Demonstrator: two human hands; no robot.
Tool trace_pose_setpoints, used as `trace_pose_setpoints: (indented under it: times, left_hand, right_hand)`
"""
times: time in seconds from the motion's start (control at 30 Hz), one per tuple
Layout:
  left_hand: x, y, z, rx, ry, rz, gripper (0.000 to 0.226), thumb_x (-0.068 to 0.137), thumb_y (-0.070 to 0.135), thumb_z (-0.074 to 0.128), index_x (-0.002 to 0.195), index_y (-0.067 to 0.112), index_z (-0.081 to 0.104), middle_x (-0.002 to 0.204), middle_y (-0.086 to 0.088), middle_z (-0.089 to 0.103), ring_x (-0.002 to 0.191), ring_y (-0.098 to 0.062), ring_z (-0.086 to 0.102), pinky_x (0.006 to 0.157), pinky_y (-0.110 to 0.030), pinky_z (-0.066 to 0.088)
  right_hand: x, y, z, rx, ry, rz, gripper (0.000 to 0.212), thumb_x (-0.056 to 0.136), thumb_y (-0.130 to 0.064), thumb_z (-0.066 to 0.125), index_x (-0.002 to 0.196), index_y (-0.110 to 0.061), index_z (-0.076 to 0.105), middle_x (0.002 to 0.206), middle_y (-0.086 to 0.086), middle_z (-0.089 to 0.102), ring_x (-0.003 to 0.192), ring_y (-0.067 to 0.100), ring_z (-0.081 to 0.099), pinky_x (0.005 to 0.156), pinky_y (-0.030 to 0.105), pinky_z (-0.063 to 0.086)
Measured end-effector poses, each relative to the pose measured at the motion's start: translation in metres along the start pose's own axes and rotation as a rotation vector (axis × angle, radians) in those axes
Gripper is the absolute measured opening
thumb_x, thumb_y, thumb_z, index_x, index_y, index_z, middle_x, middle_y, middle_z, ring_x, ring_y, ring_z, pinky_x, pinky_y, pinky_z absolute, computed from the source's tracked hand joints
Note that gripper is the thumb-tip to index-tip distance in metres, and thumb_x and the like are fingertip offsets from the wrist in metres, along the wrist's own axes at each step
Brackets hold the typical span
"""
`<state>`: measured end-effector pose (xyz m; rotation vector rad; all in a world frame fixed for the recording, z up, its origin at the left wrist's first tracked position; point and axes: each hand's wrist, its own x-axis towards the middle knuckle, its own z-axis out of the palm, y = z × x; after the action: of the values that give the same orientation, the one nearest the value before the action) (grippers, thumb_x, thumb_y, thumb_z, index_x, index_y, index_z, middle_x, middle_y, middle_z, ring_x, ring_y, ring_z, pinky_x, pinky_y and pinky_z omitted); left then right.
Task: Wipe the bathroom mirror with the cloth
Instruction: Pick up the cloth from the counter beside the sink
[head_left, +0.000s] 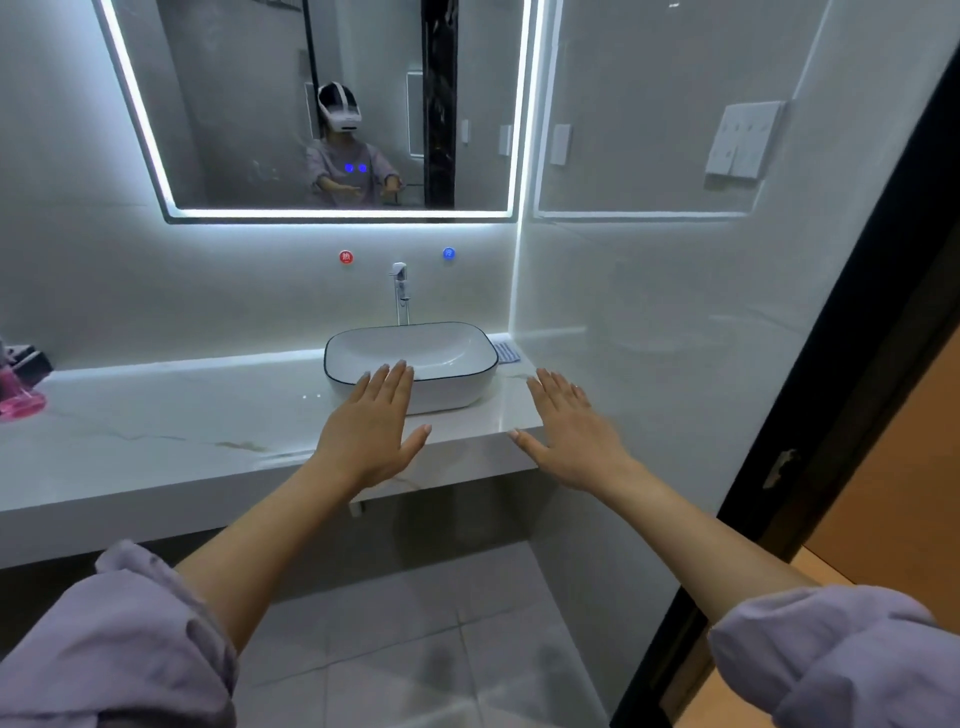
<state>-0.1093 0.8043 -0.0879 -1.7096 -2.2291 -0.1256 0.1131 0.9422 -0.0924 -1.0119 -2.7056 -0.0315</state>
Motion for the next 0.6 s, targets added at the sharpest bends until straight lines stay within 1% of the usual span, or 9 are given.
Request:
trace_pose_setpoints:
  times: [0.17, 0.27, 0.4, 0.5, 0.6]
  left_hand:
    - [0.069, -0.032, 0.025, 0.007, 0.018, -0.007, 0.077, 0.098, 0.056, 0.021, 0.153, 0.009, -0.007, 0.162, -0.007, -0.007, 0.15, -0.021, -0.005, 0.115, -0.03, -0.009]
    - [0.111, -0.058, 0.036, 0.019, 0.018, -0.009, 0.077, 0.098, 0.055, 0.021, 0.152, 0.007, -0.006, 0.162, -0.009, -0.004, 0.15, -0.022, -0.004, 0.12, -0.033, -0.006]
    - [0.17, -0.093, 0.048, 0.027, -0.005, -0.02, 0.077, 0.099, 0.053, 0.022, 0.152, 0.005, -0.005, 0.163, -0.01, -0.004, 0.15, -0.023, -0.002, 0.122, -0.035, -0.002]
    - [0.211, -0.112, 0.057, 0.045, -0.003, -0.024, 0.076, 0.099, 0.053, 0.022, 0.153, 0.005, -0.004, 0.163, -0.01, -0.003, 0.15, -0.023, -0.001, 0.122, -0.036, 0.0]
    - [0.238, -0.122, 0.068, 0.03, -0.011, -0.023, 0.076, 0.099, 0.053, 0.022, 0.153, 0.006, -0.003, 0.163, -0.01, -0.003, 0.15, -0.023, 0.0, 0.122, -0.035, -0.001]
  right_hand:
    - [0.077, 0.013, 0.014, -0.029, 0.039, -0.033, 0.077, 0.099, -0.055, 0.028, 0.153, -0.011, -0.004, 0.161, 0.005, -0.012, 0.148, 0.017, -0.013, 0.111, 0.024, -0.015]
    - [0.125, 0.021, 0.016, -0.059, 0.045, -0.039, 0.077, 0.099, -0.055, 0.027, 0.153, -0.011, -0.005, 0.161, 0.005, -0.011, 0.148, 0.017, -0.012, 0.114, 0.027, -0.013]
    - [0.192, 0.03, 0.016, -0.074, 0.034, -0.015, 0.076, 0.1, -0.054, 0.026, 0.153, -0.009, -0.004, 0.161, 0.007, -0.01, 0.148, 0.018, -0.011, 0.119, 0.031, -0.008]
    - [0.232, 0.036, 0.023, -0.067, 0.047, 0.004, 0.075, 0.1, -0.053, 0.025, 0.153, -0.008, -0.004, 0.161, 0.008, -0.01, 0.148, 0.019, -0.011, 0.118, 0.03, -0.009]
    - [0.26, 0.042, 0.035, -0.061, 0.03, 0.018, 0.075, 0.1, -0.053, 0.024, 0.153, -0.008, -0.004, 0.161, 0.008, -0.01, 0.148, 0.019, -0.01, 0.118, 0.03, -0.008]
